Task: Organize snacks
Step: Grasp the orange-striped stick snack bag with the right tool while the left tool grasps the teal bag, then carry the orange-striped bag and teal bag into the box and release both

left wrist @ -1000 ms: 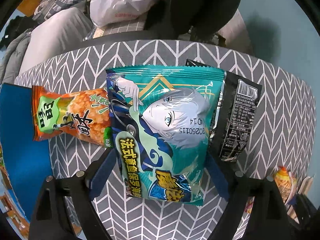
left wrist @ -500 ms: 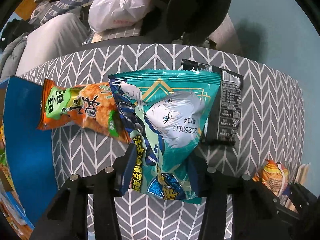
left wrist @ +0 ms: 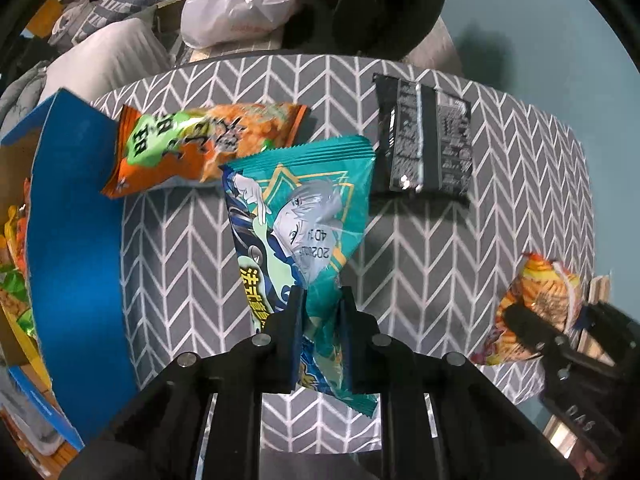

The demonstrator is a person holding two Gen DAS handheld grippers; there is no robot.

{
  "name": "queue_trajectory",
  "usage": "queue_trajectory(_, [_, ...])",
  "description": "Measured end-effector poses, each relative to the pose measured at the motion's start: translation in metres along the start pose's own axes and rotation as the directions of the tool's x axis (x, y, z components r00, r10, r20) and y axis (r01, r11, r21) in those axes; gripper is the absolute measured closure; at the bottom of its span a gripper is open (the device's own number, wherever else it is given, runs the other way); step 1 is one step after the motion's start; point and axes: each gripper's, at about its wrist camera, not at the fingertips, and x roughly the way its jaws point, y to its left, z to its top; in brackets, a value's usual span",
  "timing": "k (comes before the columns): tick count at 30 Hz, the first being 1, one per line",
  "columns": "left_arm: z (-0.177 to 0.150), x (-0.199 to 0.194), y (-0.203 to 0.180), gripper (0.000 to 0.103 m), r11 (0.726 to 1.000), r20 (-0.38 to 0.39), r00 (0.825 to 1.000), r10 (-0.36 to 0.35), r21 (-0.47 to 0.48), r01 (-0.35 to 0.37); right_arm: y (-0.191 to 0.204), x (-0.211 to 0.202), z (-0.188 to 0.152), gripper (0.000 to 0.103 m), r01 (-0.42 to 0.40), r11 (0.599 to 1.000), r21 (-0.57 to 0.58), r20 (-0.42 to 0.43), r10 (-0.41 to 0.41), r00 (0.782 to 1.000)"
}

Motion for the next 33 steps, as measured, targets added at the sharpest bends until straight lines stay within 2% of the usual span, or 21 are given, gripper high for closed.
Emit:
queue_trajectory(7, [-0.015,0.007,0.033,0.087,0.998,-0.026,0.998,-0.051,-0.034,0.05,0.02,0.002,-0.001,0.06,-0.003,1.0,-0.02,0.001,0.003,1.0])
queue_trajectory(11, [-0.019,0.008,0.056,0.09,0.993,-0.034,0.994,-0.104,-0.057,0.102,0.028,0.006,-0.004,0.06,-0.008,1.0,-0.021,-0.002,0.008,1.0])
queue_trajectory(16, [-0.024,0.001,0.077,0.092,0.991,-0.027,0.992,-0.124,-0.059,0.122,0.044,0.009,-0.006,0.06,-0.02,0.999,-0.028,0.004,0.02,1.0])
queue_trajectory(23, [-0.033,-0.029,0.09,0.092,0.988,-0.006,0.99,-0.141,-0.059,0.141,0.072,0.004,-0.009,0.06,-0.034,0.997,-0.065,0.027,0.036,0.999])
queue_trajectory(33, [-0.043,-0.08,0.116,0.092,0.98,0.076,0.982,-0.171,-0.095,0.177,0.121,-0.015,-0.001,0.06,-0.054,0.983,-0.175,0.061,0.066,0.996])
